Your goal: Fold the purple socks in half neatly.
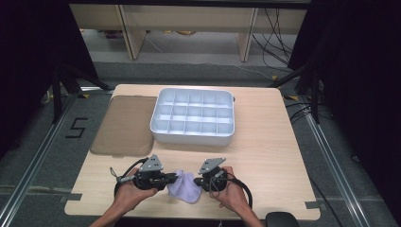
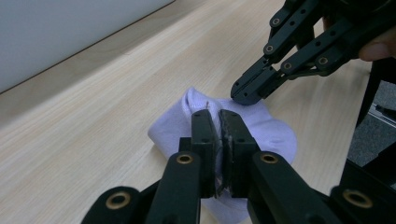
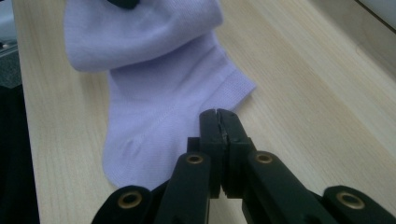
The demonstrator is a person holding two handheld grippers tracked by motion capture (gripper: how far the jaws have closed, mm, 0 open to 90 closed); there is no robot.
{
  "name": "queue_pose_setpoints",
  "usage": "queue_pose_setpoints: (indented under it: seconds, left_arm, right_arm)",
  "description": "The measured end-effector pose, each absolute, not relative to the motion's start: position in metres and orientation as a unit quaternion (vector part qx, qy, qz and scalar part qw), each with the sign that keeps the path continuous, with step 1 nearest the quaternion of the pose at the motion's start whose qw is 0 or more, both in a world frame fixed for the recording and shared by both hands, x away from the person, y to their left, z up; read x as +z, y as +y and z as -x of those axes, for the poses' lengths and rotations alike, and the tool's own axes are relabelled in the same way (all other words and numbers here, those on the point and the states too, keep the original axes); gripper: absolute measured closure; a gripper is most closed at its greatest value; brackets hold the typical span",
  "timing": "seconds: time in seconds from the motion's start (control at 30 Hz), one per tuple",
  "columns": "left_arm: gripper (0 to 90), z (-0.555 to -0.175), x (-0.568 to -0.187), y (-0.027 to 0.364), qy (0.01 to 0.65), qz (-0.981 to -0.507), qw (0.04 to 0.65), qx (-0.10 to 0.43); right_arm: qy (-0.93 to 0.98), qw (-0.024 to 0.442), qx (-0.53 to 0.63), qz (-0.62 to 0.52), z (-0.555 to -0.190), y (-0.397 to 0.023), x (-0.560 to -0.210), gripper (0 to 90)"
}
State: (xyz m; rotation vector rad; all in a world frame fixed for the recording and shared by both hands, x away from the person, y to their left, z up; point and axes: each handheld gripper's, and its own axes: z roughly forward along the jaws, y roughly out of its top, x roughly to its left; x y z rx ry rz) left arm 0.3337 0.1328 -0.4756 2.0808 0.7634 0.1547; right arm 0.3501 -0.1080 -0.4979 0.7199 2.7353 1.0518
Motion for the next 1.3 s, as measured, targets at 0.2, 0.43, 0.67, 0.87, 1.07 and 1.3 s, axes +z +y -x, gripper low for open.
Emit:
queue_pose_setpoints:
  seconds: [0.2,0.43,0.67,0.87,1.07,1.3]
  left_arm:
    - [84.5,-0.334,-0.48,0.119,0.295,-0.848,0.435,0.058]
    - [84.4,-0.341,-0.487,0.107,0.293,-0.856,0.421,0.067]
    - [84.1,-0.342,-0.488,0.108,0.297,-0.853,0.423,0.065]
    - [83.0,-0.342,-0.489,0.104,0.297,-0.852,0.426,0.062]
    - [81.6,-0.343,-0.491,0.095,0.294,-0.852,0.431,0.051]
    - [77.5,-0.343,-0.495,0.092,0.29,-0.846,0.446,0.036]
  right_arm:
    - [0.904,0.05,0.345,-0.247,-0.351,-0.11,-0.5,90.0]
    - [0.893,0.05,0.365,-0.259,-0.351,-0.113,-0.499,89.4]
    - [0.893,0.056,0.36,-0.265,-0.344,-0.127,-0.486,89.4]
    - [0.9,0.055,0.346,-0.258,-0.337,-0.13,-0.491,89.4]
    - [0.911,0.051,0.332,-0.239,-0.338,-0.123,-0.501,89.4]
    - [0.907,0.054,0.335,-0.248,-0.337,-0.128,-0.494,89.4]
